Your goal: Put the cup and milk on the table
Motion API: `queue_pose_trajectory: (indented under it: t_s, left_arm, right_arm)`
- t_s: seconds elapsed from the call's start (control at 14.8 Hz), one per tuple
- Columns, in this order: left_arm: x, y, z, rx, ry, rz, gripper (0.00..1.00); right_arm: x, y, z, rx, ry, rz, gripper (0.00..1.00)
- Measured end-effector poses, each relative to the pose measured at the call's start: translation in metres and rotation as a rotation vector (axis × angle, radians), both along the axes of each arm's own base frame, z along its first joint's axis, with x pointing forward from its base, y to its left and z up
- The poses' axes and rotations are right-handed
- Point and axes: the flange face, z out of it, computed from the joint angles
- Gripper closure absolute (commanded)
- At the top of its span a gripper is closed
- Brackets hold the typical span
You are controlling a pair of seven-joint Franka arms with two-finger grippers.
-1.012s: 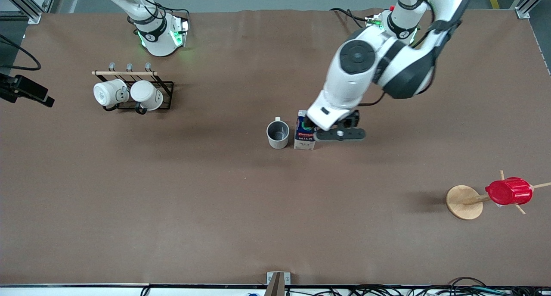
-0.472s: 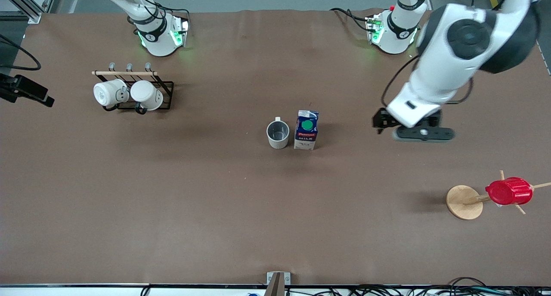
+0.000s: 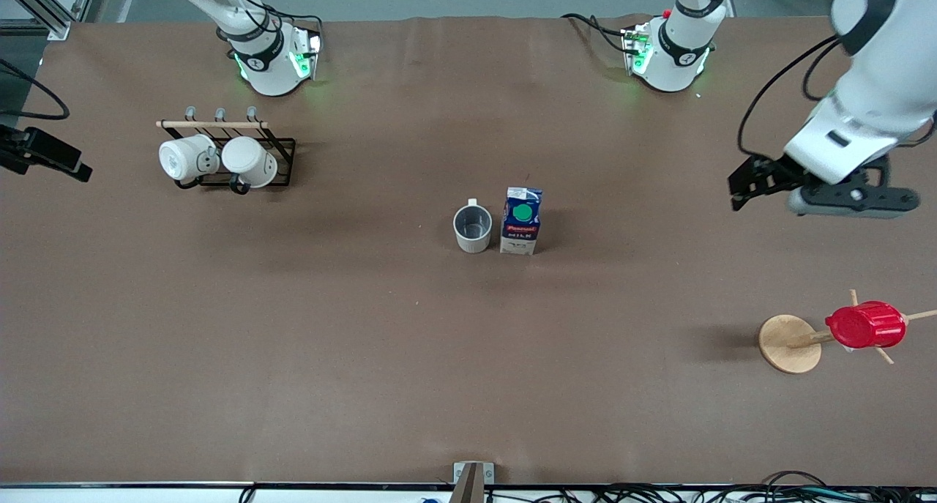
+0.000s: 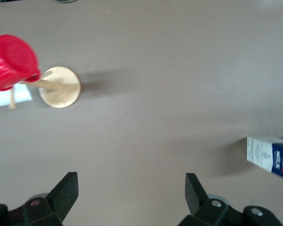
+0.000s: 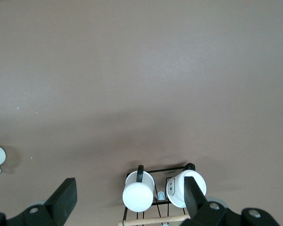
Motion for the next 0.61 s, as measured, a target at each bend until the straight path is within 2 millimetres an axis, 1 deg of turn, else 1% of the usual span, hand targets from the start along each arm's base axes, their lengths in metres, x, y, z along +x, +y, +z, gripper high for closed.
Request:
queue_pose_trajectory:
  t_s: [0.2, 0.4, 0.47, 0.54, 0.61]
  left_arm:
    - [-0.006, 0.004, 0.027, 0.001, 0.018, -0.010, 0.00]
    - [-0.009, 0.002, 0.063, -0.023, 0.031, -0.008, 0.00]
    - [-0.008, 0.002, 0.070, -0.028, 0.032, -0.008, 0.00]
    - [-0.006, 0.002, 0.073, -0.032, 0.034, -0.007, 0.01]
    - [-0.004, 0.003, 0.071, -0.034, 0.043, -0.003, 0.01]
  right_arm:
    - [0.000, 0.000, 0.000, 0.000, 0.000, 0.000, 0.00]
    - [0.000, 0.000, 0.000, 0.000, -0.001, 0.000, 0.00]
    - [0.000, 0.000, 0.000, 0.000, -0.001, 0.000, 0.00]
    - [0.000, 0.000, 0.000, 0.000, -0.002, 0.000, 0.00]
    - [0.000, 0.000, 0.000, 0.000, -0.002, 0.000, 0.00]
